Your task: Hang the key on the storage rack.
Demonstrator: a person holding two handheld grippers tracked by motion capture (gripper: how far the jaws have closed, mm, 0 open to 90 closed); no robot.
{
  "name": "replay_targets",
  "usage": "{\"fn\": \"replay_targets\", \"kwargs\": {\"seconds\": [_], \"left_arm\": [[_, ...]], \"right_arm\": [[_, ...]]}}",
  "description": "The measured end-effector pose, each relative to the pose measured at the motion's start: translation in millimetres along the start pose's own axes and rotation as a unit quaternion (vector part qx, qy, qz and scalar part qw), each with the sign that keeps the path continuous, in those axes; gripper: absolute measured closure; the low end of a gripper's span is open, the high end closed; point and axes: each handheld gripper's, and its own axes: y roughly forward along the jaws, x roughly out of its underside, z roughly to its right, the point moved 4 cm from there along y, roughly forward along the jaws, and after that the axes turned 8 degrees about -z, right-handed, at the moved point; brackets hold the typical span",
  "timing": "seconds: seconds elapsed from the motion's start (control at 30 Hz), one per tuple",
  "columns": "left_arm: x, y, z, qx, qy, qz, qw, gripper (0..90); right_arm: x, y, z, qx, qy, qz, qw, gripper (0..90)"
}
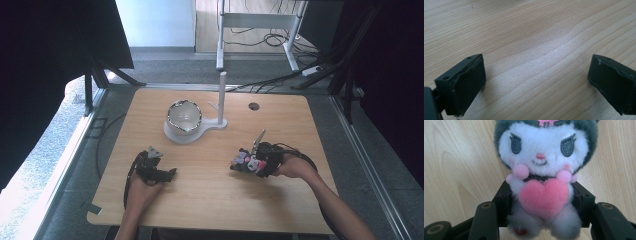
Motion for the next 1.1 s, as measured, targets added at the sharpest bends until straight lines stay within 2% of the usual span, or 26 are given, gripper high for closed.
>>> {"fn": "replay_targets", "kwargs": {"seconds": [0.2, 0.5, 0.83, 1.1], "left_arm": [[0.0, 0.0, 0.0, 0.0, 0.0, 0.0, 1.0, 1.5], [-0.2, 0.2, 0.0, 0.0, 0.0, 0.001, 1.0, 1.5], [-0.2, 0.2, 0.0, -0.001, -0.001, 0.002, 1.0, 1.5], [-0.2, 0.0, 0.0, -0.001, -0.001, 0.001, 1.0, 1.4]], "right_arm": [[1.6, -15.1, 2.0, -0.006, -0.001, 0.011, 0.9999, 45.7], [0.4, -36.2, 7.6, -0.003, 0.003, 0.021, 0.9998, 45.7], [-5.6, -70.8, 23.1, 0.008, 0.011, 0.045, 0.9989, 45.9], [-11.7, -90.9, 35.4, 0.019, 0.018, 0.055, 0.9981, 45.8]]}}
